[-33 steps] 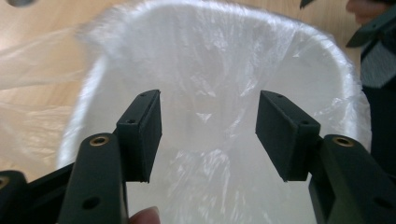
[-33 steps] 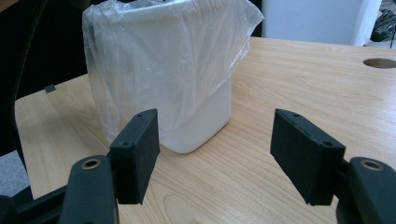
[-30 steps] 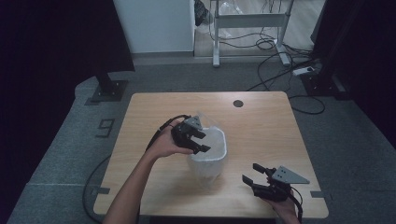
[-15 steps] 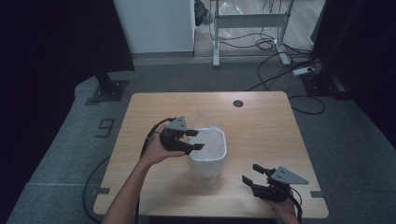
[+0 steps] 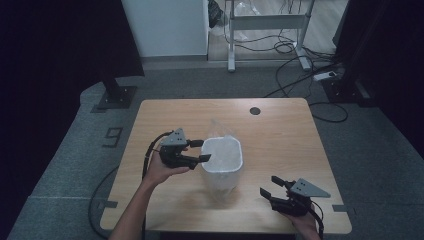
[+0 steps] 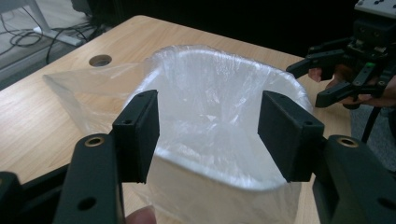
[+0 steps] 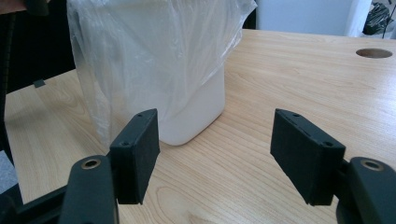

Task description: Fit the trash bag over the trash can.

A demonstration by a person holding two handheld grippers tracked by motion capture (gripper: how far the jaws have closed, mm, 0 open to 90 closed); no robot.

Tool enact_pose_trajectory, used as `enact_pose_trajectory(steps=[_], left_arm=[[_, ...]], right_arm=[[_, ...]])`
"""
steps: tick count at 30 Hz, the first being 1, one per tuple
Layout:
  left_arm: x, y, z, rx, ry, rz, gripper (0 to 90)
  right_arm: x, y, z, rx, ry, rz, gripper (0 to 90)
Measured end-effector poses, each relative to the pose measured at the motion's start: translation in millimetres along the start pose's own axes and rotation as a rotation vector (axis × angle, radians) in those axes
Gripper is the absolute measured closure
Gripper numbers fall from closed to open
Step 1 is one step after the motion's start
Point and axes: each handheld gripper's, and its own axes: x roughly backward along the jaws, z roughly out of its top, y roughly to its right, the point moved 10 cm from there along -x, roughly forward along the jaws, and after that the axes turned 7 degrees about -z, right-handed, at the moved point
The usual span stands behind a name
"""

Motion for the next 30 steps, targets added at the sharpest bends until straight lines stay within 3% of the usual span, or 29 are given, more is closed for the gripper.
enact_pose_trajectory(steps=[4,18,24,30], left_arm=[[5.1,0.4,-2.8,0.008,0.017,0.002,38.2],[22.3,0.7,-34.9,0.043,0.053,0.049,37.7],[25.1,2.9,-50.1,0.036,0.037,0.086,37.6],[25.0,5.2,-62.9,0.048,0.036,0.09,37.5]], right_arm=[[-0.7,0.8,-0.6,0.0,0.0,-0.005,32.1],[-1.9,5.5,-2.8,-0.003,-0.006,-0.033,31.9],[-2.5,4.4,-4.9,0.007,-0.016,-0.031,32.0],[-3.4,4.1,-6.3,0.014,-0.022,-0.032,32.0]])
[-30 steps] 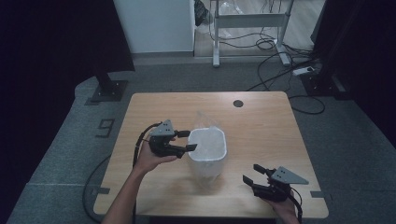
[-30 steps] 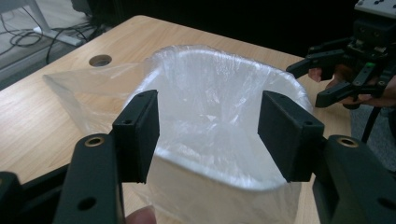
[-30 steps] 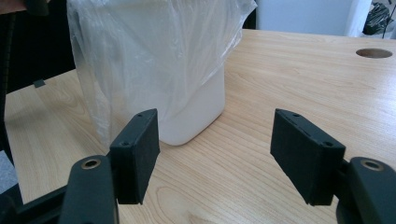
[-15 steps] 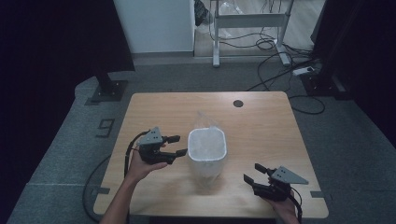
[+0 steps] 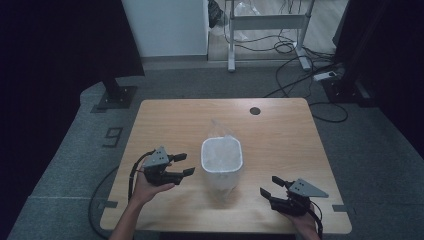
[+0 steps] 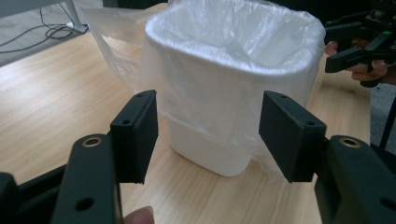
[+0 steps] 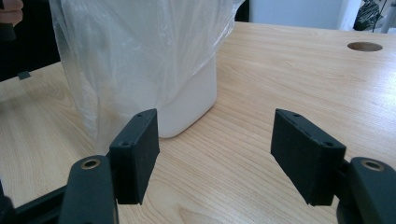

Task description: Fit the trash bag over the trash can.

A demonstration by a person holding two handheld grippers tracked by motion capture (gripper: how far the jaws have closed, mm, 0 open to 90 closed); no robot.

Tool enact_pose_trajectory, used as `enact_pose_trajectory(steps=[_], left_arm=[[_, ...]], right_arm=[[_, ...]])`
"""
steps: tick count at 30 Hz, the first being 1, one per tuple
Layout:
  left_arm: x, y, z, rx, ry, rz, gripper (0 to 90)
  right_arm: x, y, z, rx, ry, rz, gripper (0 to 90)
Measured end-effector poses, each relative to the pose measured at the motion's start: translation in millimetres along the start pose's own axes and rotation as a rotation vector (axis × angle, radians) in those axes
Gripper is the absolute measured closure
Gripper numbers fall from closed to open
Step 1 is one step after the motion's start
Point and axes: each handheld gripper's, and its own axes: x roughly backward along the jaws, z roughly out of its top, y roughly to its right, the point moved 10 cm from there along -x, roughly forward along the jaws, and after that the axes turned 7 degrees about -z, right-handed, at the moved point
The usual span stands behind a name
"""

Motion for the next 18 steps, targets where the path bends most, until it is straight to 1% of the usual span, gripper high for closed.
enact_pose_trajectory(steps=[3,9,18], left_arm=[[-1.0,-0.1,-5.6,0.002,-0.013,0.005,37.3],[-2.6,1.2,-10.2,0.007,-0.014,0.0,37.2],[-2.2,-0.4,-11.0,0.016,-0.01,-0.002,37.2]], right_arm=[[-0.4,0.1,-1.0,0.0,-0.004,-0.001,32.0],[-1.3,-0.1,-1.9,0.003,-0.007,-0.001,32.0],[-1.6,-0.5,-2.4,0.008,-0.009,-0.002,32.0]])
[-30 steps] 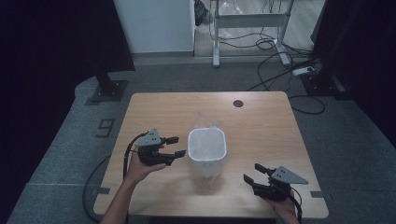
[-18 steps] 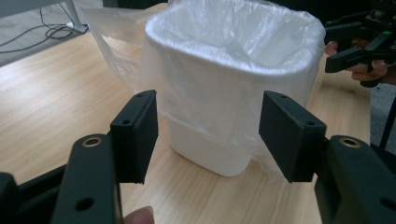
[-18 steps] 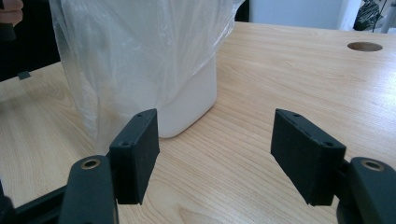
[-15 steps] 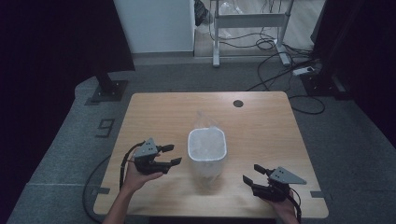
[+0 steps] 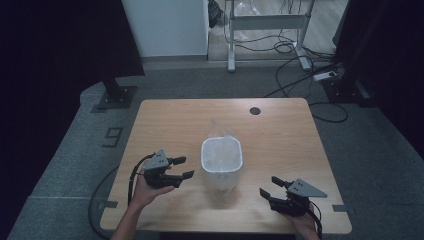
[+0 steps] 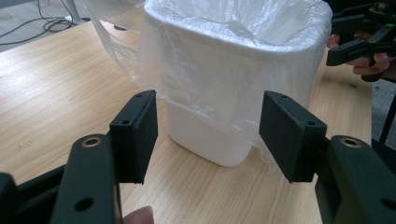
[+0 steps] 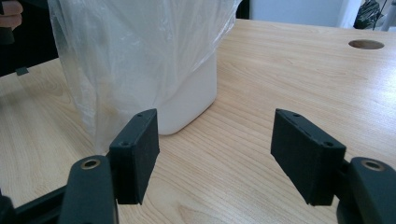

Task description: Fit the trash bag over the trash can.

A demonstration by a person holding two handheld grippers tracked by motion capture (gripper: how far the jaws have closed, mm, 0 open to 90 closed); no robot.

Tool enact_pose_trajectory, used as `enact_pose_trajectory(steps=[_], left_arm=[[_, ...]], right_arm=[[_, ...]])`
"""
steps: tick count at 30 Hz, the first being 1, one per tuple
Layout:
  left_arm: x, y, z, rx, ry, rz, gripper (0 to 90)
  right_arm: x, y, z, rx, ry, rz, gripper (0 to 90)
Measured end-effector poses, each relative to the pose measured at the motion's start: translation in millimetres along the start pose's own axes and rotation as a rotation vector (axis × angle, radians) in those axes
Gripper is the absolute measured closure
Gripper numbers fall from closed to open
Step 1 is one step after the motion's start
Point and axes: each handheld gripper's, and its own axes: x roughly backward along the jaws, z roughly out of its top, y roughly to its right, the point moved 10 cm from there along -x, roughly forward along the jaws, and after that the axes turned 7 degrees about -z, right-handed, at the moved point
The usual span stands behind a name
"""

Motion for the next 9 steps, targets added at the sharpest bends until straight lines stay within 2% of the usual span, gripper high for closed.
enact_pose_trajectory(steps=[9], left_arm=[[-0.5,-1.7,-3.6,0.005,-0.003,0.004,37.2]], right_arm=[[-1.0,-0.3,-1.0,0.0,-0.003,-0.002,31.9]])
